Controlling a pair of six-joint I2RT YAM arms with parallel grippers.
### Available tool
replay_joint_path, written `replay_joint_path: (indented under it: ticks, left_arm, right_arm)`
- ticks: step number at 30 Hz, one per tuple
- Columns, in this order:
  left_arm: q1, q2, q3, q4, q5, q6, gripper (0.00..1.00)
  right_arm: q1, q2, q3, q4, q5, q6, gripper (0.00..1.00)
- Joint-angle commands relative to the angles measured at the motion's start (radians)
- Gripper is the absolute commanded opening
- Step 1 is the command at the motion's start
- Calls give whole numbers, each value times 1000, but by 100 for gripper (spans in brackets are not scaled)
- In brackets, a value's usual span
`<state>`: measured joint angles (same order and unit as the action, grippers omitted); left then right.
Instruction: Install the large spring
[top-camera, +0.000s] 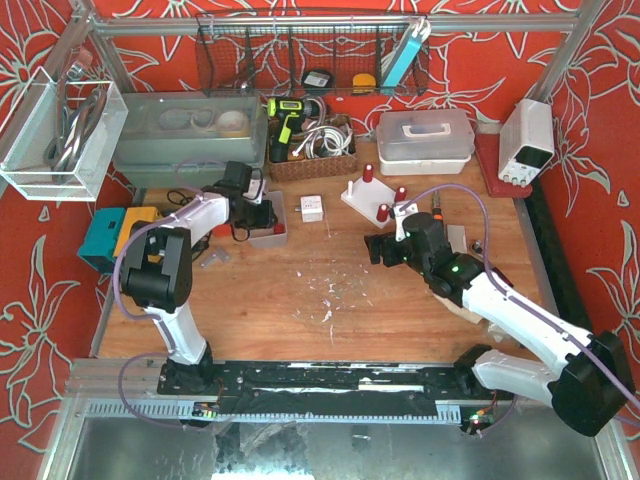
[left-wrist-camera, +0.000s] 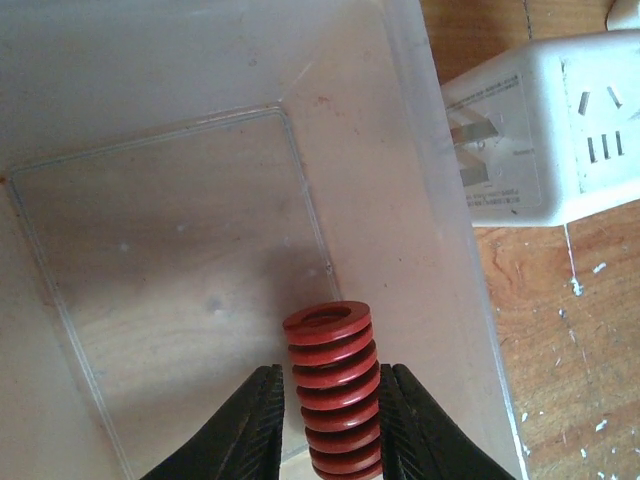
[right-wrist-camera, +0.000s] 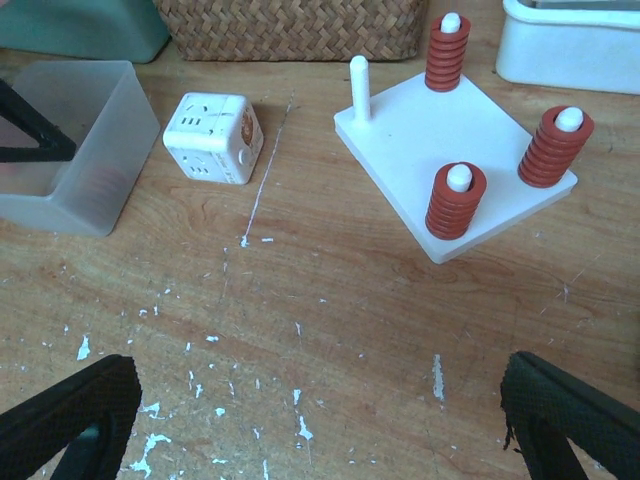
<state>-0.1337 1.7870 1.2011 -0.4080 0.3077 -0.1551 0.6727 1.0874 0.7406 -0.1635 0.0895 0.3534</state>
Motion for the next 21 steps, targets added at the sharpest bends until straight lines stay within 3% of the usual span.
replay_joint_path:
  ticks: [1, 4, 9, 21]
  left_arm:
    - [-4, 38, 22, -52, 40, 33, 32]
    - [-9, 71, 26, -60, 88, 41, 33]
    - [-37, 108, 38, -66, 54, 42, 34]
    - [-53, 132, 60, -101, -158, 19, 35]
  right_arm:
    - [5, -24, -15, 13, 26, -5, 99]
    - [4, -23, -15, 15, 24, -5, 99]
    - [4, -25, -14, 12, 24, -5, 99]
    - [4, -41, -20, 12, 41, -8, 99]
